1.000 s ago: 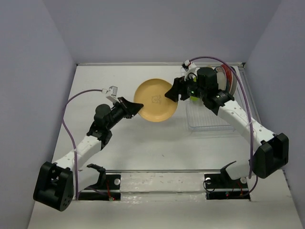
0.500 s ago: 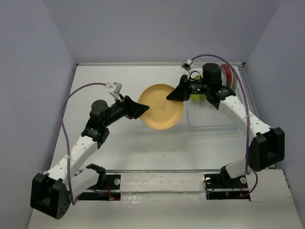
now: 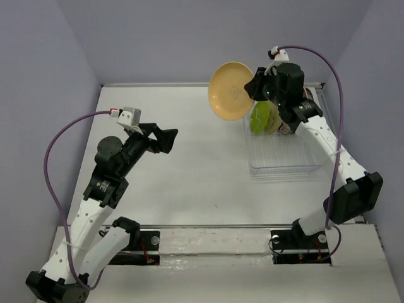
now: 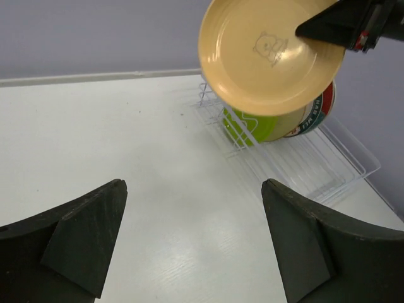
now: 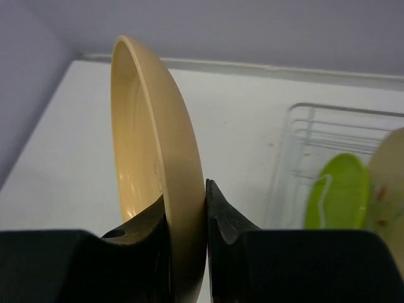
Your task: Load the plates into the dish rack
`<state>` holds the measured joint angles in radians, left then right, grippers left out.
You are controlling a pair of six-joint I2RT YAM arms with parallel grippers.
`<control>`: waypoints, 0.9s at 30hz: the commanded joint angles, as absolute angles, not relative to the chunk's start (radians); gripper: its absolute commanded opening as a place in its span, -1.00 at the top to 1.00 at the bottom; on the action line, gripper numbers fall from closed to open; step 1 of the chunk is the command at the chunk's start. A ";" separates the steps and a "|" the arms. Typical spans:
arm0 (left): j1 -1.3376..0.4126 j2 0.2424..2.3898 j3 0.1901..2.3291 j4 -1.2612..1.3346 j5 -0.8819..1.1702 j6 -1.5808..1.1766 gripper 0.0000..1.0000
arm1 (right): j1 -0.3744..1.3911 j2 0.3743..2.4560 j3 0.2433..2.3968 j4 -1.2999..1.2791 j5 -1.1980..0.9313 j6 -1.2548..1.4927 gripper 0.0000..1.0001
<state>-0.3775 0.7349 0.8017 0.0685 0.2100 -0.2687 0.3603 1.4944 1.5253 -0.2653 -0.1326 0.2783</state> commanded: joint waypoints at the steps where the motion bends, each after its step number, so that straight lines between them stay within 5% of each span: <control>1: -0.373 0.755 0.788 0.055 0.202 -0.213 -0.98 | 0.354 1.580 1.640 -0.316 0.519 0.140 0.87; 11: -0.373 0.698 0.781 0.055 0.187 -0.207 -0.98 | 0.354 1.773 1.825 -0.397 0.702 -0.029 0.86; 27: -0.374 0.713 0.785 0.049 0.190 -0.204 -0.98 | 0.354 1.879 1.796 -0.457 0.615 -0.020 0.87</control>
